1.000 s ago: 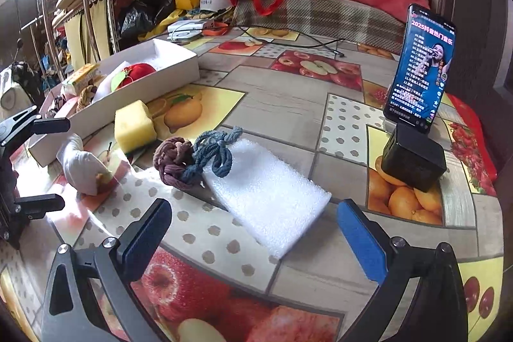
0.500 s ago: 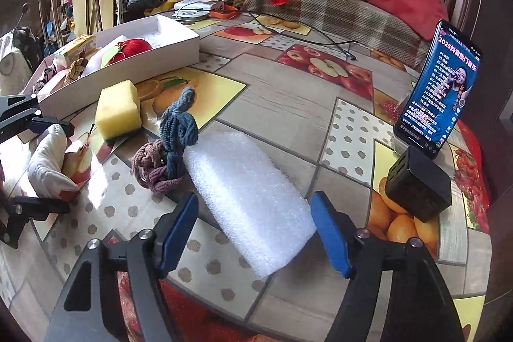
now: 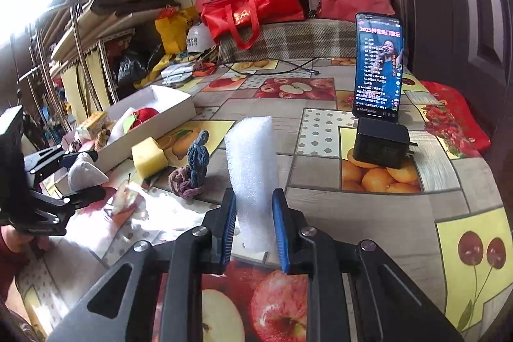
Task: Organize soft objects
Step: 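Grasp the white sock with the left tool while the right tool grasps the white foam block, then carry the sock with the left tool while the right tool carries the foam block over the box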
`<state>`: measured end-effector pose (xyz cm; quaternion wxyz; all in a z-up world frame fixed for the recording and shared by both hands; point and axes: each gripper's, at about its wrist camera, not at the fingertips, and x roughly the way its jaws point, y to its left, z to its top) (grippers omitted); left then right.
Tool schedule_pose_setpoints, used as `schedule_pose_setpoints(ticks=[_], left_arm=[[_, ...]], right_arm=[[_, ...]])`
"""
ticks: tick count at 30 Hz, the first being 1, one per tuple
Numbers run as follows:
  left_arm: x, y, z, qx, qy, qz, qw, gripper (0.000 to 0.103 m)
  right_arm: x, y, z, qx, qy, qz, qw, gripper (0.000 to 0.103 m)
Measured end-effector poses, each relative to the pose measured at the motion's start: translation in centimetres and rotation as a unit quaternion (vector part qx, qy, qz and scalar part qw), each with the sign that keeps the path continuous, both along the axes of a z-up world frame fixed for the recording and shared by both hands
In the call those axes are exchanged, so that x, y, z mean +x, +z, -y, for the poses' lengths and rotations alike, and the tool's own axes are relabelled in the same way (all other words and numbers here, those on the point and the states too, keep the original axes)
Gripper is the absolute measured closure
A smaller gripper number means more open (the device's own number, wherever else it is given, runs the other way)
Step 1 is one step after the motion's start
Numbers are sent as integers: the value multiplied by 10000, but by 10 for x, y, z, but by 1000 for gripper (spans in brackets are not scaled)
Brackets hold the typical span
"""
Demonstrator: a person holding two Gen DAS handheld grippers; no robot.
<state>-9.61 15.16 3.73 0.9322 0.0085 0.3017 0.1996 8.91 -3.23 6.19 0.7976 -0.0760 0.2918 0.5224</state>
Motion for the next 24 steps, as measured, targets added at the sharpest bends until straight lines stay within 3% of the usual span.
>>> schedule_pose_setpoints(ticks=[7, 24], left_arm=[[-14, 4, -11, 112, 694, 295, 9971, 33], [-26, 9, -18, -83, 840, 634, 9944, 33]], right_arm=[[-27, 6, 2, 402, 83, -102, 9991, 82], [-81, 7, -43, 704, 524, 17, 9961, 82]])
